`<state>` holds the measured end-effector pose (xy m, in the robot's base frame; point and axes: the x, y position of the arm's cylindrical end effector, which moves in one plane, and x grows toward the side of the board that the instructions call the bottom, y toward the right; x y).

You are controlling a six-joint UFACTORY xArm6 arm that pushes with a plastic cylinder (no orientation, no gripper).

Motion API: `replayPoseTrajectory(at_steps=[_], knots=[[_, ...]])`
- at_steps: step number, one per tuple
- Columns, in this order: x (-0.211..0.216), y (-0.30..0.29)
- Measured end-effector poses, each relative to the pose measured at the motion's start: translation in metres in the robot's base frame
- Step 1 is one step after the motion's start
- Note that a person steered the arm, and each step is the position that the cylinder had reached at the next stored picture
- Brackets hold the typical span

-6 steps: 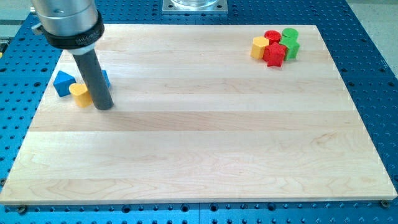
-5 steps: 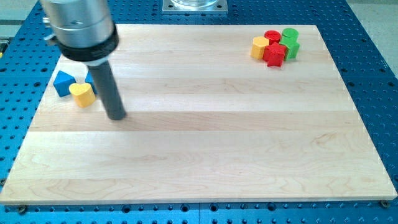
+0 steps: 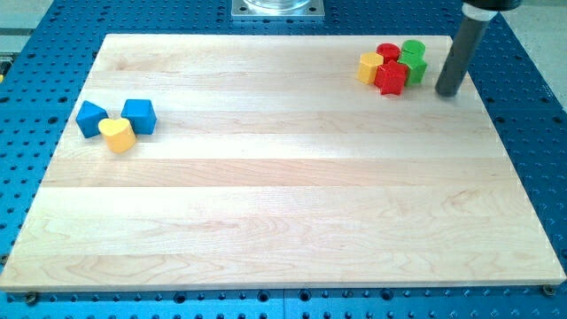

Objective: Push the yellow hexagon into the blue cube

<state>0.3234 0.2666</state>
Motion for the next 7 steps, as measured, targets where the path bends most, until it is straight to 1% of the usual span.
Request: replayPoseTrajectory(at_steps=[2,3,4,5,6,7], knots=[[-0.039,0.051],[-0.056,0.058],[-0.085,0.058],[-0.092,0.045],[-0.087,0.004],[-0.071,-0.051]])
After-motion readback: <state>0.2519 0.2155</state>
